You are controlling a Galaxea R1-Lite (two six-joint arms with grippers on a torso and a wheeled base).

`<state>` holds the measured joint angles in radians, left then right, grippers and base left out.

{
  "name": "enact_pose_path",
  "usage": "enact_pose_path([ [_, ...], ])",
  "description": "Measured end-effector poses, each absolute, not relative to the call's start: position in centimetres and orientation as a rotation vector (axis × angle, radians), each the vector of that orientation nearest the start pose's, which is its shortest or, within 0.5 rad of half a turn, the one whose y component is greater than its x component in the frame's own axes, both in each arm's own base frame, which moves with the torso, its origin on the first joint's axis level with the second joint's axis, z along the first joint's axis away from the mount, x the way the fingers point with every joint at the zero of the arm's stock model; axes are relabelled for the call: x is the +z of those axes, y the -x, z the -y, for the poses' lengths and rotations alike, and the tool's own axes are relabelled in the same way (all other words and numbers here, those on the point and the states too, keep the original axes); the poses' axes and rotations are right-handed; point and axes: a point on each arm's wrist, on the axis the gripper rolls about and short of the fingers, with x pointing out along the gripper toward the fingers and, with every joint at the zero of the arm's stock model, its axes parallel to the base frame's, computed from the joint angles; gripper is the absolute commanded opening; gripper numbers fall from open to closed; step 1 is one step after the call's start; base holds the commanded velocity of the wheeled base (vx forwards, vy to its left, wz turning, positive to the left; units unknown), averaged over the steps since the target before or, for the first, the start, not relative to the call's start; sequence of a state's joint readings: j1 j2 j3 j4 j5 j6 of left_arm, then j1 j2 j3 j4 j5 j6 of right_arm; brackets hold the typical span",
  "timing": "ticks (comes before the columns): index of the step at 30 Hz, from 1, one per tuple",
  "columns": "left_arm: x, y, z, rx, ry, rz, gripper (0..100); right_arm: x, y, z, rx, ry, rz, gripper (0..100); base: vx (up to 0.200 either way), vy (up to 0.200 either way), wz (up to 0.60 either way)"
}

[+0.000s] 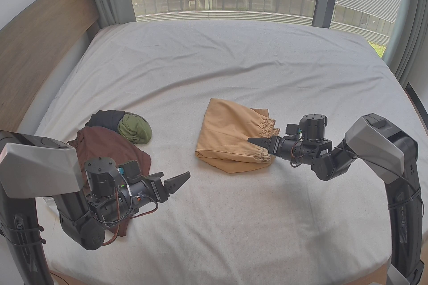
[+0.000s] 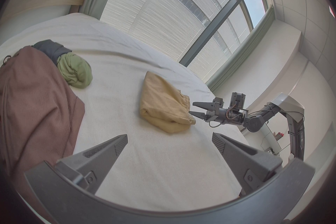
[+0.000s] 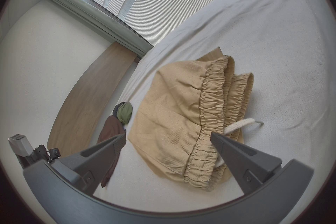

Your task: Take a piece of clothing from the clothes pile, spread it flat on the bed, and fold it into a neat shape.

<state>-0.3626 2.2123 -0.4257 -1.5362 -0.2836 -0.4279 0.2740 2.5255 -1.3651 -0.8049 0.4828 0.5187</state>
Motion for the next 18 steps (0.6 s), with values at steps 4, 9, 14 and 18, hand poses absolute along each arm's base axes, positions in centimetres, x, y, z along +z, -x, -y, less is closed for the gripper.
enact_pose_path([
  [4, 4.0, -28.9, 11.5, -0.588, 0.404, -0.355, 100, 3.4, -44.5, -13.8, 0.653, -0.523, -0.517, 100, 0.0, 0.0, 0.0],
  [9, 6.5, -27.7, 11.2, -0.625, 0.403, -0.294, 100, 8.2, -41.5, -13.1, 0.675, -0.502, -0.46, 100, 0.0, 0.0, 0.0],
  [14, 8.7, -25.5, 10.8, -0.663, 0.37, -0.243, 100, 11.0, -36.7, -11.6, 0.686, -0.428, -0.445, 100, 0.0, 0.0, 0.0],
  [18, 10.0, -23.2, 10.2, -0.688, 0.327, -0.21, 100, 13.0, -32.0, -9.9, 0.689, -0.366, -0.419, 100, 0.0, 0.0, 0.0],
])
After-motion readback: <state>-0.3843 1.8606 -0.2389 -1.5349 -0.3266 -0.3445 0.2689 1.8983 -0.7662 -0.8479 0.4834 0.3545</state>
